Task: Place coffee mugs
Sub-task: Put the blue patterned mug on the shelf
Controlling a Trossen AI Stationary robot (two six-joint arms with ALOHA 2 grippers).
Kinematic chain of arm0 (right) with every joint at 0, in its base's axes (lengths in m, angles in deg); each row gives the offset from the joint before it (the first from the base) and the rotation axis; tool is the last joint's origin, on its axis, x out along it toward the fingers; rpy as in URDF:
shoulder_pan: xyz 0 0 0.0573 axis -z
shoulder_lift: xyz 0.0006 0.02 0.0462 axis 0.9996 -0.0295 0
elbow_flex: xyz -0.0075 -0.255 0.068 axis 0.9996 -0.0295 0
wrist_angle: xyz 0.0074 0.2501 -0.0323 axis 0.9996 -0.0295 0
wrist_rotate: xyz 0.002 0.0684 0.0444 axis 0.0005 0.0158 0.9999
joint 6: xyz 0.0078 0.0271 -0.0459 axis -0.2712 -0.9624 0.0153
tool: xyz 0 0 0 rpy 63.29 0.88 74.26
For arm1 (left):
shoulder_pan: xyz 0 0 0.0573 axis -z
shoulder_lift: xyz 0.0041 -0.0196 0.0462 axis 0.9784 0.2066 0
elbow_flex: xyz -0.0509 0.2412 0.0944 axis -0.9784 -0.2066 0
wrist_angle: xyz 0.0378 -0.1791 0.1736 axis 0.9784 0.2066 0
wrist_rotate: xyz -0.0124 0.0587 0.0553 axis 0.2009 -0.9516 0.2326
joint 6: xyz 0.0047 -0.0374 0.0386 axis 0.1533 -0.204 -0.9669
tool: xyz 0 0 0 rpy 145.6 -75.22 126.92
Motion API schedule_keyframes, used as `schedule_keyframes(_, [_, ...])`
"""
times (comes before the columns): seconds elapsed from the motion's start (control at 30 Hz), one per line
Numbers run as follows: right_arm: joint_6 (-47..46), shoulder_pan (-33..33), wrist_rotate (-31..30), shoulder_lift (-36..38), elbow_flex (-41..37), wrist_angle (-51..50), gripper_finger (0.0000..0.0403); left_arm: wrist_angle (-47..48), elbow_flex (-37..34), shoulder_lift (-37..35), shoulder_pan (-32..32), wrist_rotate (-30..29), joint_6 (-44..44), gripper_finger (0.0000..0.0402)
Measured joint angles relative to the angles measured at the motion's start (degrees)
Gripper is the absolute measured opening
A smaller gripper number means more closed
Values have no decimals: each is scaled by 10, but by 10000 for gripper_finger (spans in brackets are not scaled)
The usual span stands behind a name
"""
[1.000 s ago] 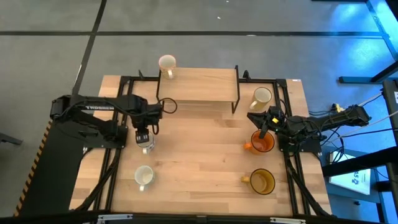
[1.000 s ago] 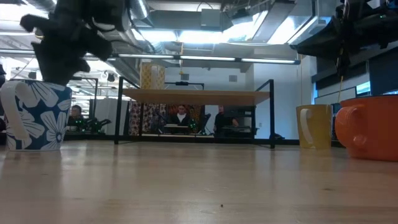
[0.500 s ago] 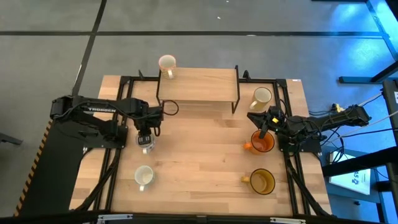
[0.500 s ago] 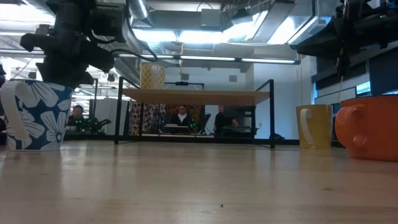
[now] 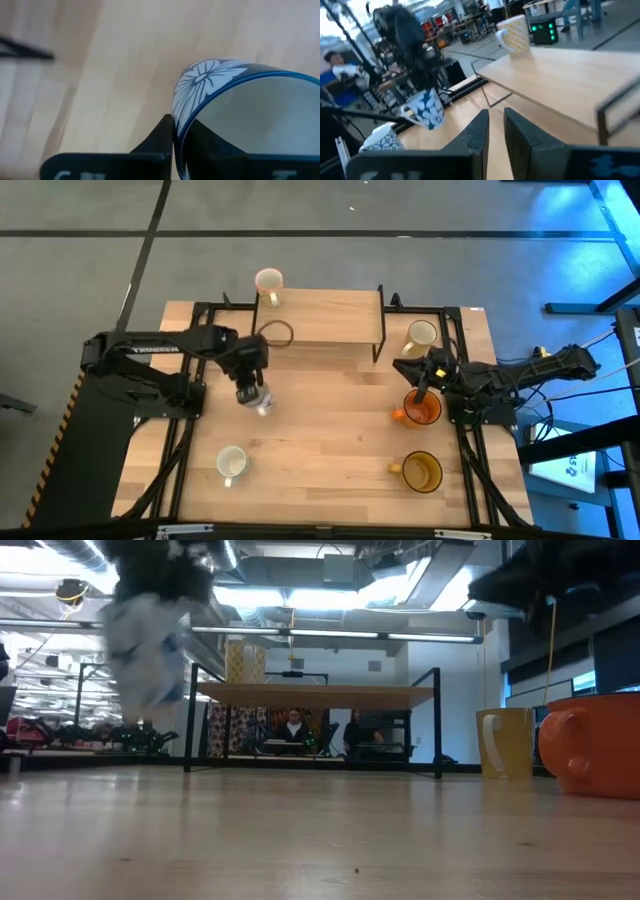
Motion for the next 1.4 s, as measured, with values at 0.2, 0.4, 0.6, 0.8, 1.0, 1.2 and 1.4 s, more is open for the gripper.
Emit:
schedule_keyframes(0.2, [105,0,1,-134,124,-27,46,-3,109,-1,-19,-27,78,17])
schedule_keyframes(0.4, [215,0,1,-270,258,-51,46,-3,169,-1,-35,-47,131,17])
schedule_keyframes(0.6, [281,1,-29,-387,377,-55,46,-38,179,0,-46,-66,131,17])
schedule_keyframes(0.8, [291,13,-36,-490,483,-66,93,-57,180,0,-57,-67,117,17])
schedule_keyframes(1.0, [295,11,-23,-585,584,-133,178,-58,180,0,-66,-69,107,17])
schedule_keyframes(1.2, [288,11,-17,-654,643,-140,205,-61,180,0,-66,-79,84,17])
schedule_keyframes(1.4, [287,11,-80,-702,676,-140,178,-60,180,0,-66,-79,64,17])
